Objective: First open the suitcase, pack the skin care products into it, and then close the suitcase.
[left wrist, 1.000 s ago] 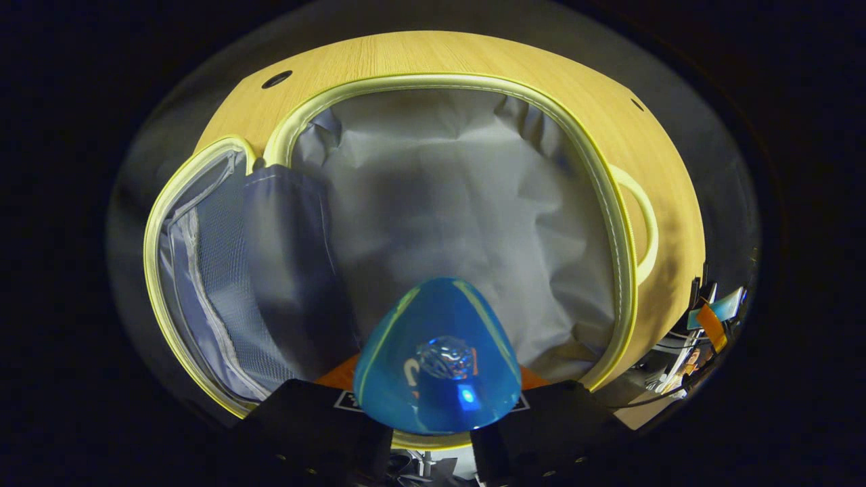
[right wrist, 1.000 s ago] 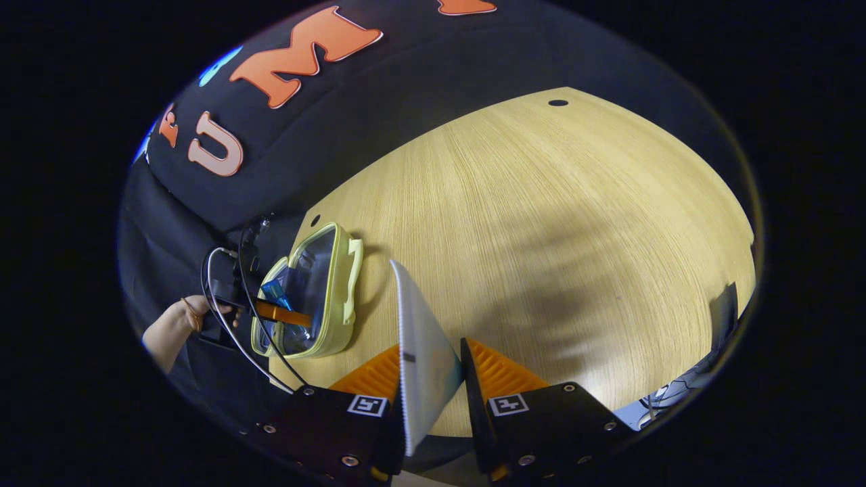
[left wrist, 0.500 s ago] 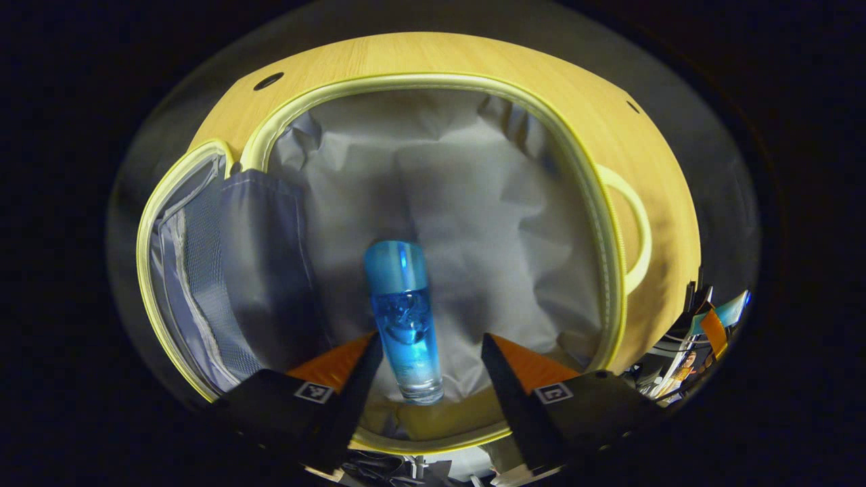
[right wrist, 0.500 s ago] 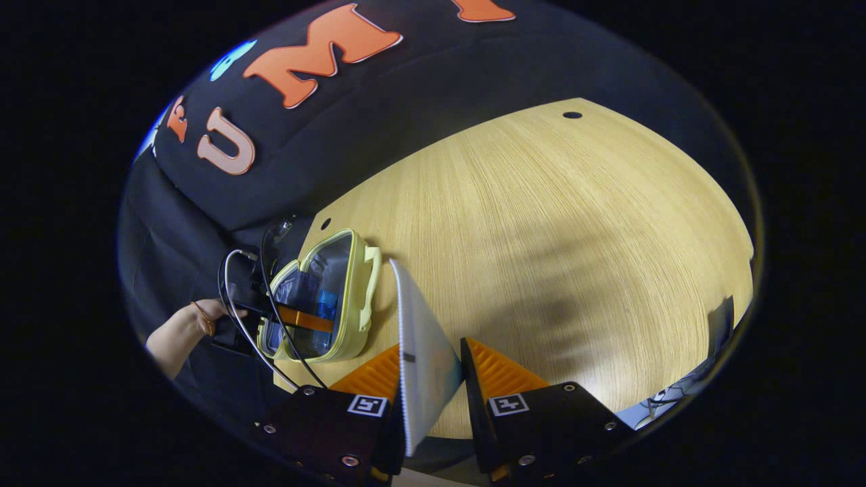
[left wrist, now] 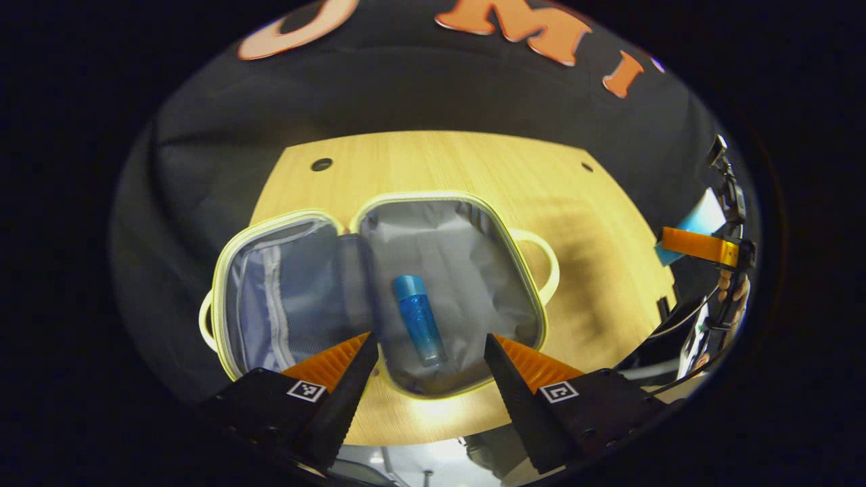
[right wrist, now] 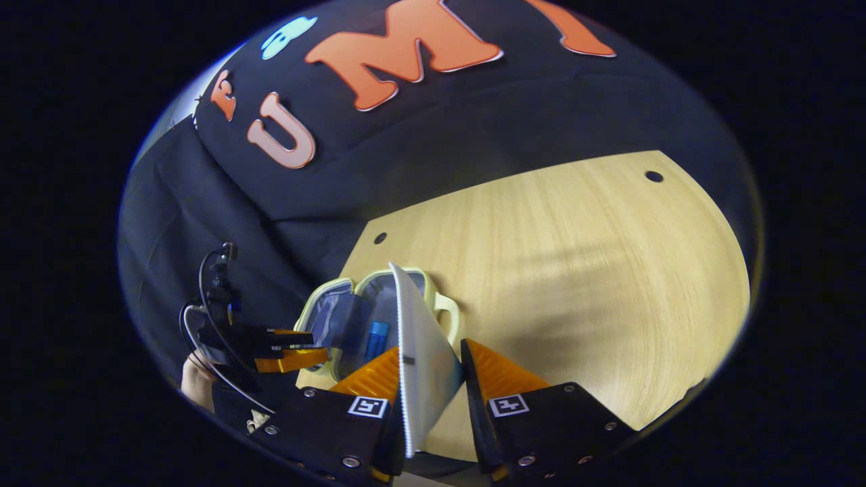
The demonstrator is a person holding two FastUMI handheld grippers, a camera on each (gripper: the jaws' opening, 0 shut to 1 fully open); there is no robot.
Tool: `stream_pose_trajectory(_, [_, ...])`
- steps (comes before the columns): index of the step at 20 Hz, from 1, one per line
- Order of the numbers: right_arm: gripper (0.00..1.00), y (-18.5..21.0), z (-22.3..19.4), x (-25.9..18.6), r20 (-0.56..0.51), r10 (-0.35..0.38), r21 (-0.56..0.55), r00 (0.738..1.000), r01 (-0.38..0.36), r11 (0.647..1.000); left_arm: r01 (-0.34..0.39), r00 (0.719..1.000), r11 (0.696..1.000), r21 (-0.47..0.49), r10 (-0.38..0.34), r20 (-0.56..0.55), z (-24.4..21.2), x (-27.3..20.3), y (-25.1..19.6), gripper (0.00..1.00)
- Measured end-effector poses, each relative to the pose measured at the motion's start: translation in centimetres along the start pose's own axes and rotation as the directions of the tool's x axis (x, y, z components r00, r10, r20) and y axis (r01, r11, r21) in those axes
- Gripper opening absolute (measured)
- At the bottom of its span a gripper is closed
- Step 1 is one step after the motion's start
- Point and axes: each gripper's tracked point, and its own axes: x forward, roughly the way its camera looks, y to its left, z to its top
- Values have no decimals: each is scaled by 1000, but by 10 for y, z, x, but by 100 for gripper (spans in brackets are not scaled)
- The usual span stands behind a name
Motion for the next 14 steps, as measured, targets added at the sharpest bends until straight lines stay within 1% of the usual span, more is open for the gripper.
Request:
stream_pose_trajectory(2, [40, 24, 12, 15, -26, 5, -100, 1000, -7, 995, 7, 999, 995, -95, -2, 51, -11, -25, 23, 98])
stream_pose_trajectory(4, [40, 53, 16, 35, -79, 14, -171, 997, -28, 985, -19, 997, 983, -185, 33, 77, -33, -47, 55, 99])
stream_pose_trajectory(6, [41, 83, 4, 60, -173, 57, -159, 983, -85, 984, -69, 992, 964, -259, 93, 81, -63, -70, 94, 99])
stream_pose_trajectory(7, [41, 93, -6, 73, -231, 70, -143, 970, -105, 984, -97, 988, 953, -286, 126, 84, -76, -84, 112, 98])
stream_pose_trajectory(8, [40, 95, -17, 83, -292, 60, -127, 955, -101, 987, -127, 985, 942, -311, 157, 75, -91, -97, 131, 98])
stream_pose_trajectory(11, [40, 103, -53, 119, -452, 48, -71, 891, -89, 994, -185, 975, 906, -382, 217, 44, -127, -117, 165, 98])
stream_pose_trajectory(12, [41, 101, -69, 134, -494, 23, -70, 869, -65, 995, -196, 973, 893, -405, 229, 35, -142, -122, 172, 98])
stream_pose_trajectory(14, [41, 88, -92, 155, -541, -38, -97, 840, -18, 995, -212, 969, 874, -438, 246, 22, -163, -131, 187, 98])
